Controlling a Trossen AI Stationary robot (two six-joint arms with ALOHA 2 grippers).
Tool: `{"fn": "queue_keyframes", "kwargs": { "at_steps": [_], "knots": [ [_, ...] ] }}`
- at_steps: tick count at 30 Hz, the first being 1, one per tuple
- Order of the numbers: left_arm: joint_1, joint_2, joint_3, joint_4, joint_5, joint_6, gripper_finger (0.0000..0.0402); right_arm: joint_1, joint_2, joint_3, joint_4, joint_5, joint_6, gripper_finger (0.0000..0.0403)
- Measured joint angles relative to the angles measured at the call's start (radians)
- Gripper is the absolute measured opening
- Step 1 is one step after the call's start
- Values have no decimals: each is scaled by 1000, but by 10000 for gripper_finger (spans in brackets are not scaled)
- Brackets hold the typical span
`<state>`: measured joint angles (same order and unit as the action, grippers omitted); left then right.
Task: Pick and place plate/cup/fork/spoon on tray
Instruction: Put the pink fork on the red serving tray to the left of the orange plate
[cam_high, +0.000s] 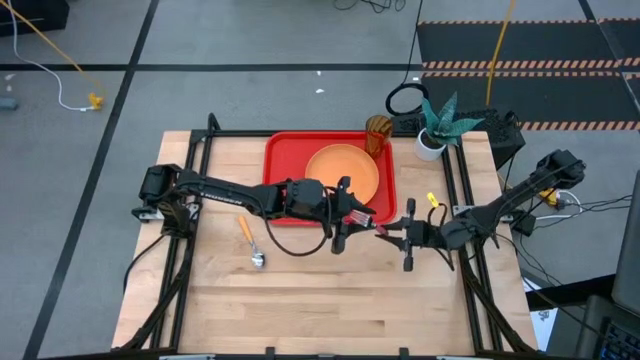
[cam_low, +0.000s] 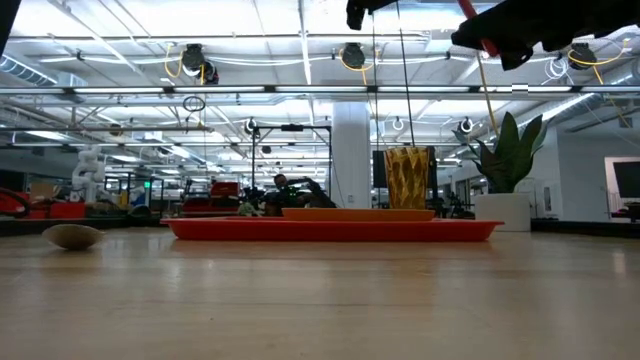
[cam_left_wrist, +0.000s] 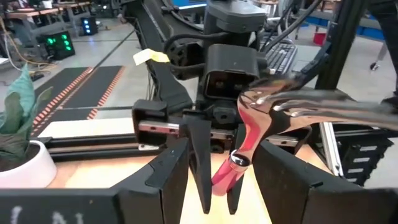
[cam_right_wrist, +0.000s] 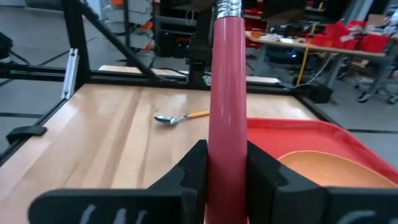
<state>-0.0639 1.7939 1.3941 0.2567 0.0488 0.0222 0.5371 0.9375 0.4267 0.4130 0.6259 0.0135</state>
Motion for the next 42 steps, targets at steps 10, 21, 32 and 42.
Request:
{"fn": "queue_keyframes", "kwargs": {
  "at_steps": [10,21,32,42],
  "knots": [
    [9,6,0,49,-12,-40,175,43,-14,0,26,132,-29,53],
    [2,32,0,124,-30,-62,175,41,31,0,145,141,-55,19],
    [9,48,0,119,-23,-26,175,50,37,0,143,211,-57,13],
    [8,44,0,143,72,-1,175,124,-47,1,164,174,-90,12]
  ]
}}
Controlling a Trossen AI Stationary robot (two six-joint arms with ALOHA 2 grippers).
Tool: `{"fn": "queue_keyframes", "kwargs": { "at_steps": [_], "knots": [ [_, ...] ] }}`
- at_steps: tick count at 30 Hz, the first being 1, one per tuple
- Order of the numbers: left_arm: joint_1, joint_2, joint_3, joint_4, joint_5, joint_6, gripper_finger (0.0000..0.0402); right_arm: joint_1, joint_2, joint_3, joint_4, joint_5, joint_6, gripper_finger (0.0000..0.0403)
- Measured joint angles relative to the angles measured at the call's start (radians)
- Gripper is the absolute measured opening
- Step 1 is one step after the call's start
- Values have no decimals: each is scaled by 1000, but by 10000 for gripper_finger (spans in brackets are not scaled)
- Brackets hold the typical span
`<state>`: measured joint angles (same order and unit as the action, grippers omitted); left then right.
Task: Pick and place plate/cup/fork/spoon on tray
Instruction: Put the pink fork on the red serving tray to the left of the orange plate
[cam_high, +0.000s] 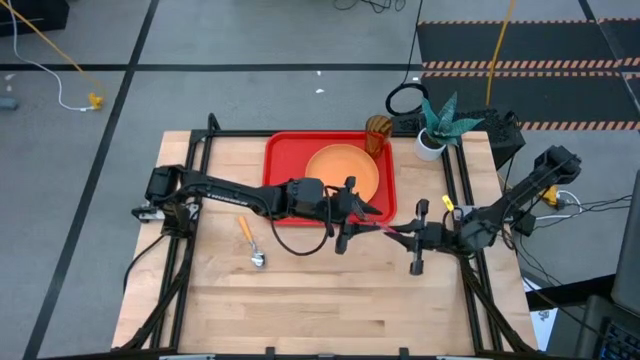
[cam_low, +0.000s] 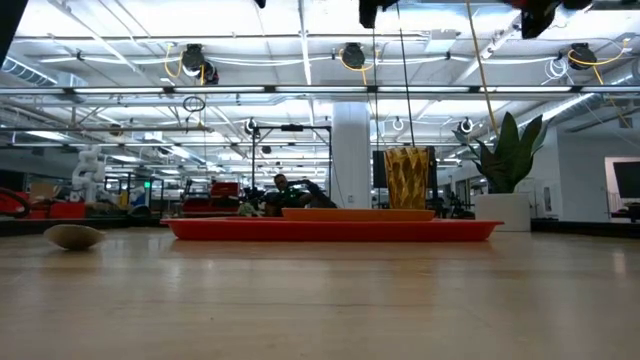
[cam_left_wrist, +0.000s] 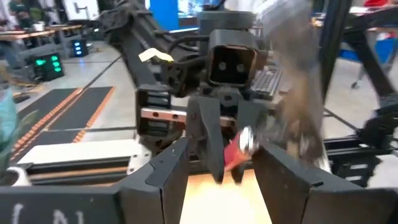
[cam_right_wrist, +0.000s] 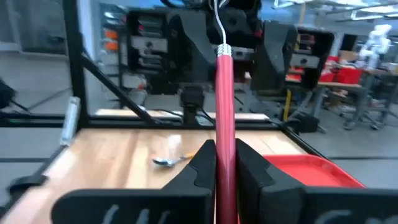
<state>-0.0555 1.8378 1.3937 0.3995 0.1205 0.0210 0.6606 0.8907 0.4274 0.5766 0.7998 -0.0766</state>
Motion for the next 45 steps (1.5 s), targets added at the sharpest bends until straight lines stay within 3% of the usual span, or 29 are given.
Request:
{"fn": "queue_keyframes", "kwargs": {
  "at_steps": [4,8,15,22,30,38,45],
  "knots": [
    [5,-1,0,12,29,8,175,18,-26,0,4,-21,0,12],
    [18,-1,0,52,82,17,175,15,-28,0,4,-164,8,12],
    [14,-4,0,145,292,52,175,13,-32,0,25,-255,10,12],
    [6,-4,0,149,411,101,175,-14,-30,-38,153,-392,-7,12],
    [-23,5,0,202,387,109,175,-105,3,-240,618,-546,25,12],
    [-22,11,0,214,289,113,175,-173,16,-266,647,-689,90,12],
    [-22,75,0,369,277,59,175,-219,78,-266,676,-756,136,14]
  ]
}}
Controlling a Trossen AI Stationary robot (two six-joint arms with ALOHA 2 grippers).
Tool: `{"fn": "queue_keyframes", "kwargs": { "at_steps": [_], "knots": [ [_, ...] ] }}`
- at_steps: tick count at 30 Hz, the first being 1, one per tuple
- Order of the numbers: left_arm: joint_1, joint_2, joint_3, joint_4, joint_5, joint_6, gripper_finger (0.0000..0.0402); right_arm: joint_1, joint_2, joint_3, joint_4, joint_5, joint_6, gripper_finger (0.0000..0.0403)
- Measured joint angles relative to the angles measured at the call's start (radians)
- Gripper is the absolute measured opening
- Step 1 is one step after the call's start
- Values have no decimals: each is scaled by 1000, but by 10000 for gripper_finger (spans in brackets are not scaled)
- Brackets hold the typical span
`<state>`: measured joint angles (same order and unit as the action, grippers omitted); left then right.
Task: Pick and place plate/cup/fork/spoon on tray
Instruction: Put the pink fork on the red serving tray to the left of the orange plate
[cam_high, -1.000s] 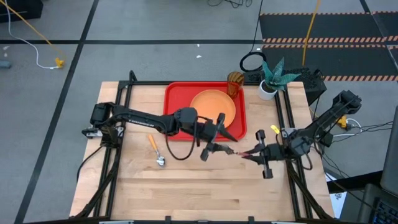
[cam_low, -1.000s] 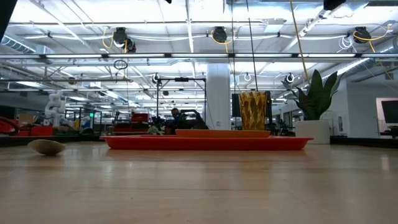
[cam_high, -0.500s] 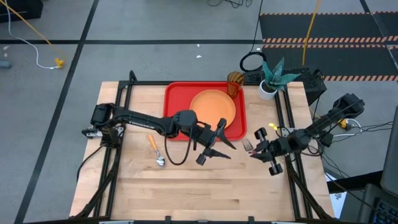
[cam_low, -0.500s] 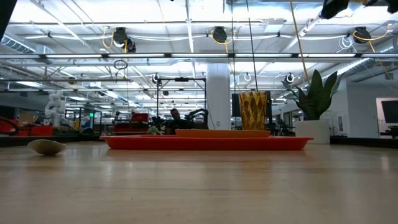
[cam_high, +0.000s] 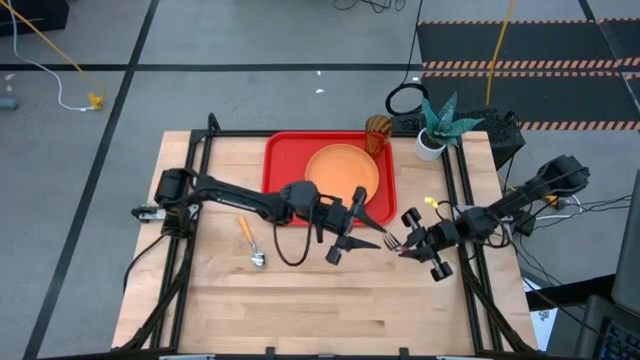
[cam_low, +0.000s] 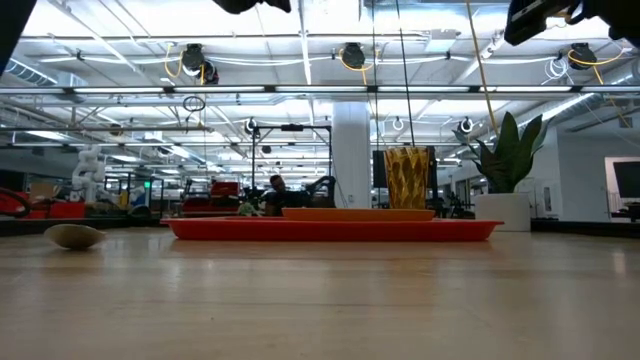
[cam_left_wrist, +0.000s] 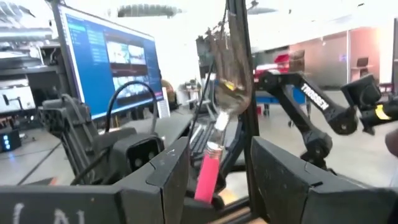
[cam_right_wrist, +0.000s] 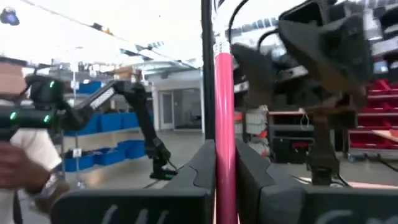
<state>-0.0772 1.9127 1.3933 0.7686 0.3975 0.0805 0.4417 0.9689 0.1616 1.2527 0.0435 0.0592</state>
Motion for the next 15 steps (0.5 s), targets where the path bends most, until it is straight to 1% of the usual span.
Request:
{"fn": "queue_keyframes", "kwargs": {
  "at_steps": [4,7,15],
  "knots": [
    [0,22,0,34,8,4,175,-19,49,0,80,-71,10,15],
    [0,31,0,66,19,-4,175,-26,77,0,114,-79,12,15],
    [-7,31,0,73,20,-3,175,-57,120,0,152,-76,34,17]
  ]
}}
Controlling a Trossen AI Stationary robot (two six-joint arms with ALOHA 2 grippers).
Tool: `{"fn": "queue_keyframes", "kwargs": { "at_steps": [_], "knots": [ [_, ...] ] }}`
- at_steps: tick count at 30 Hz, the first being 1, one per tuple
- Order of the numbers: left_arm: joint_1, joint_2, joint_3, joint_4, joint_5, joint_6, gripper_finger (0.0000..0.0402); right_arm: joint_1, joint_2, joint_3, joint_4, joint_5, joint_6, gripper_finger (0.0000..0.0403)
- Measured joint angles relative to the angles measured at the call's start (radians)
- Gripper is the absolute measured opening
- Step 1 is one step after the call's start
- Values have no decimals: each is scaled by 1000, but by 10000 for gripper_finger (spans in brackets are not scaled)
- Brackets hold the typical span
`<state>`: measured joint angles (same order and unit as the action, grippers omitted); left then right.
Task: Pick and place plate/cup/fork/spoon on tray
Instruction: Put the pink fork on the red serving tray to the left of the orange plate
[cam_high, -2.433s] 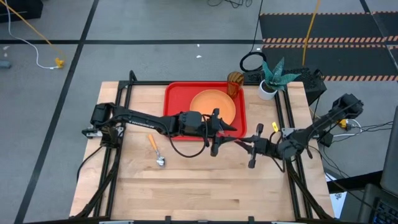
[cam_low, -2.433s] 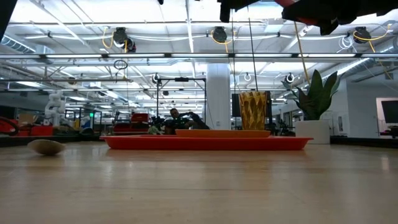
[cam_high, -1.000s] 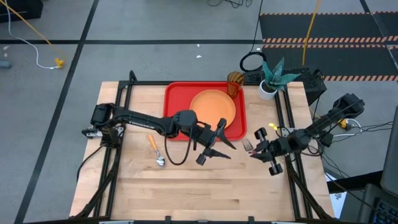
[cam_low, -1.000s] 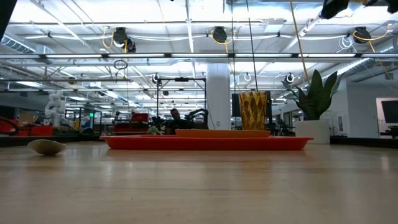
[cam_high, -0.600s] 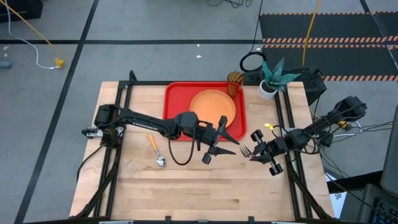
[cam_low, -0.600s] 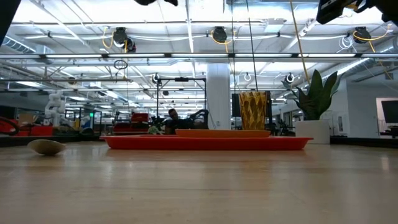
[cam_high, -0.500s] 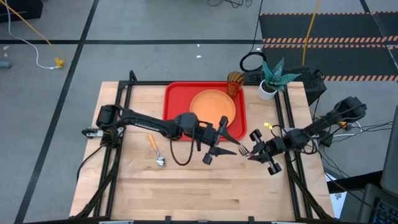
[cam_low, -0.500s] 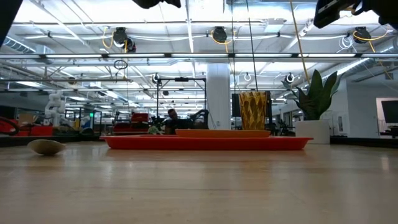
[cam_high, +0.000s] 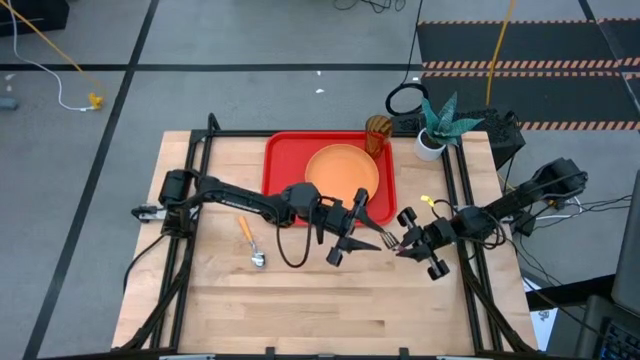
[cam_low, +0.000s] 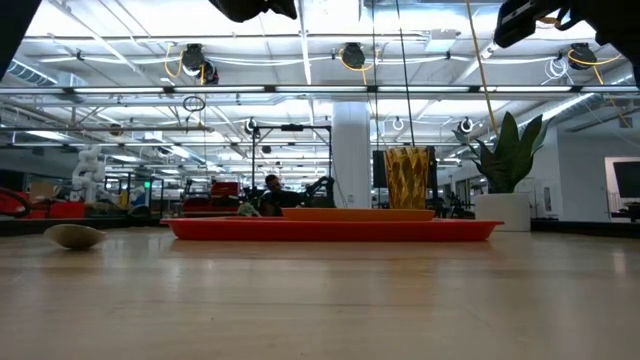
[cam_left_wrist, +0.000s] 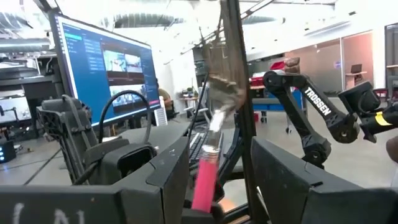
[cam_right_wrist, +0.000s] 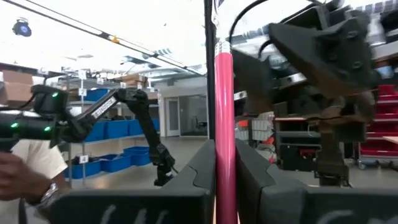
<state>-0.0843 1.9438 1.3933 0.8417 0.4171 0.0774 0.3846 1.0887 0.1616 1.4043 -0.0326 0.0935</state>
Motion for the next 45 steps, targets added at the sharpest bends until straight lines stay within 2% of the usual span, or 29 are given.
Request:
{"fn": "queue_keyframes", "kwargs": {
  "at_steps": [4,9,21,30,35,41,45],
  "knots": [
    [-4,15,0,14,3,-2,175,-12,13,0,19,-6,9,17],
    [-2,14,0,30,8,-1,175,-19,20,0,34,-71,30,17],
    [-7,44,0,91,39,46,174,-45,32,0,36,-111,58,17],
    [-5,68,0,104,76,57,174,-85,137,7,109,-133,92,18],
    [1,77,0,101,134,64,174,-107,176,7,163,-188,131,18],
    [1,76,0,109,134,76,174,-115,213,12,163,-210,149,18],
    [5,81,0,114,125,79,174,-116,260,68,164,-264,157,18]
  ]
}}
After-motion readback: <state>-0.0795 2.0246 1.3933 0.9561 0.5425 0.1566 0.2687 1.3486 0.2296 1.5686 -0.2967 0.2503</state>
